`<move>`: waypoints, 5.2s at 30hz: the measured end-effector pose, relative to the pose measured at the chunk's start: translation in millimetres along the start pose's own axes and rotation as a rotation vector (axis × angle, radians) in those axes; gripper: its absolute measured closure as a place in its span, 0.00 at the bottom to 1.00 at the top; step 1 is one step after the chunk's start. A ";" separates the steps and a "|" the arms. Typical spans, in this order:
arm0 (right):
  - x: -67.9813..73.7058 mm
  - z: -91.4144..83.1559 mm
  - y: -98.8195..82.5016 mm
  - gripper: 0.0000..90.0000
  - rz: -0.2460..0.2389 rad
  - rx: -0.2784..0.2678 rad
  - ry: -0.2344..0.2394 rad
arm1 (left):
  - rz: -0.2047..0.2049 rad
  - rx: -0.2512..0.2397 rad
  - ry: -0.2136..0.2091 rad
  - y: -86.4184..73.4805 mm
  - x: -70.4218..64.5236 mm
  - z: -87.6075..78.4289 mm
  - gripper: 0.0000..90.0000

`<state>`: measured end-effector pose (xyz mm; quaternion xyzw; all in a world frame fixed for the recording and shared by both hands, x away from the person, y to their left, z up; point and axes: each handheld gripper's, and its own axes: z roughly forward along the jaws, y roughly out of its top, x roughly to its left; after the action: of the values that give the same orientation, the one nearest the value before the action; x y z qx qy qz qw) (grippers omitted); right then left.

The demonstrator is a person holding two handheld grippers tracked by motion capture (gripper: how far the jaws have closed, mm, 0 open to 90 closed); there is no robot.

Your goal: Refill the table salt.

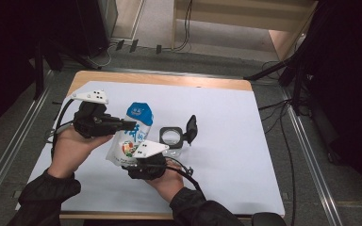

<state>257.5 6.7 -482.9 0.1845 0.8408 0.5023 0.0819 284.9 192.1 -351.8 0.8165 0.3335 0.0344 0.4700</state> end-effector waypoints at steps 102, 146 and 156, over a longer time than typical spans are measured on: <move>-7.4 -10.5 -31.1 0.60 0.126 -0.009 0.003 | -0.055 0.109 -0.002 -0.1 5.7 32.2 1.00; -10.1 -21.0 -35.3 0.80 0.127 -0.075 0.013 | -0.032 0.123 -0.044 -1.7 8.0 34.5 1.00; -7.9 -18.0 -40.6 0.77 0.183 -0.031 0.014 | -0.020 0.184 -0.027 0.1 3.4 53.8 1.00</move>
<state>249.6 -28.4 -510.0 0.2557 0.8131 0.5220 0.0327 307.4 154.0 -382.6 0.8533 0.3368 -0.0121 0.3978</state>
